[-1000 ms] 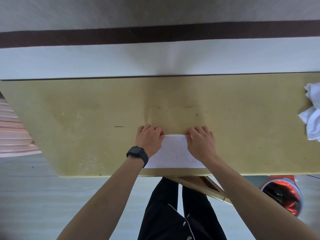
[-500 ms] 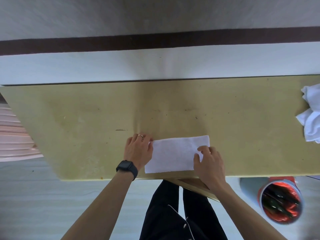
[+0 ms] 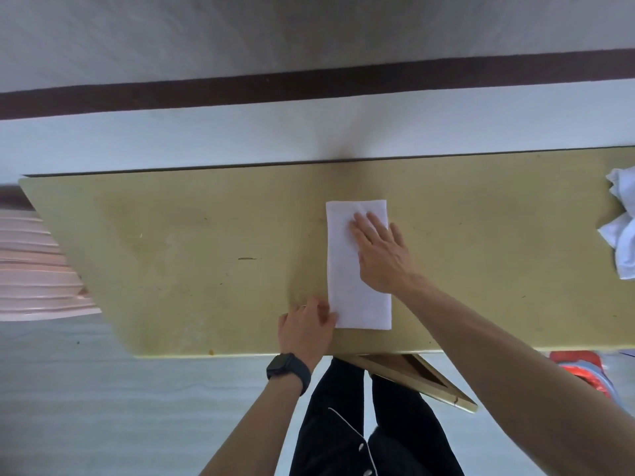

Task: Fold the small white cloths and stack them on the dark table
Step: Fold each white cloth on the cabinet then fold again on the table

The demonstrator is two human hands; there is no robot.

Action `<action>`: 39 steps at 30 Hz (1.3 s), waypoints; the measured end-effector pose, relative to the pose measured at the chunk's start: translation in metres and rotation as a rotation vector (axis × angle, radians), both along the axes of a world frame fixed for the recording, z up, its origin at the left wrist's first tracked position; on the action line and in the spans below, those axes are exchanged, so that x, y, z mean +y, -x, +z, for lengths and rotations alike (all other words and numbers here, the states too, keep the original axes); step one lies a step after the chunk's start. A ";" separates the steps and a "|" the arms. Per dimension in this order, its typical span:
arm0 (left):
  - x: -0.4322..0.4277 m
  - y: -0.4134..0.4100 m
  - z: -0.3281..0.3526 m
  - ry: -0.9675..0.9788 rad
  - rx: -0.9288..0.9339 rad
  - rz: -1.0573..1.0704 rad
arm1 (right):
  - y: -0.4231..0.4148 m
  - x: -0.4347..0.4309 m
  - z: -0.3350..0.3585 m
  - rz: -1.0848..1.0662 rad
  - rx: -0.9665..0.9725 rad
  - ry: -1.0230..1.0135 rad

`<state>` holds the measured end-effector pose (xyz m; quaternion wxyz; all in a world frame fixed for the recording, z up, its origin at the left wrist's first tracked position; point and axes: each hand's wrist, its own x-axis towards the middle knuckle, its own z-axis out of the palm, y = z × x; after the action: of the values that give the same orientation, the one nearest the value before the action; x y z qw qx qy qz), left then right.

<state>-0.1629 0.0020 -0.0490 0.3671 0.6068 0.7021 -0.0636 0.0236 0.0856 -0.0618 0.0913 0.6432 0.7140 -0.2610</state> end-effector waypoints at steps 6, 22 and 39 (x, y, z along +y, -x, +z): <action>-0.027 0.014 -0.015 -0.527 0.016 -0.436 | -0.013 -0.091 0.006 -0.117 0.150 -0.309; -0.058 0.036 -0.033 -0.682 -0.019 -0.871 | -0.035 -0.196 -0.041 0.083 0.104 -0.372; -0.030 0.016 -0.002 -0.499 -0.231 -0.605 | -0.030 -0.183 0.000 -0.153 0.343 -0.297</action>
<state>-0.1789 -0.0276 -0.0509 0.2498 0.8595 0.4401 0.0722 0.0538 -0.0971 -0.0620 -0.1467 0.6480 0.6990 -0.2646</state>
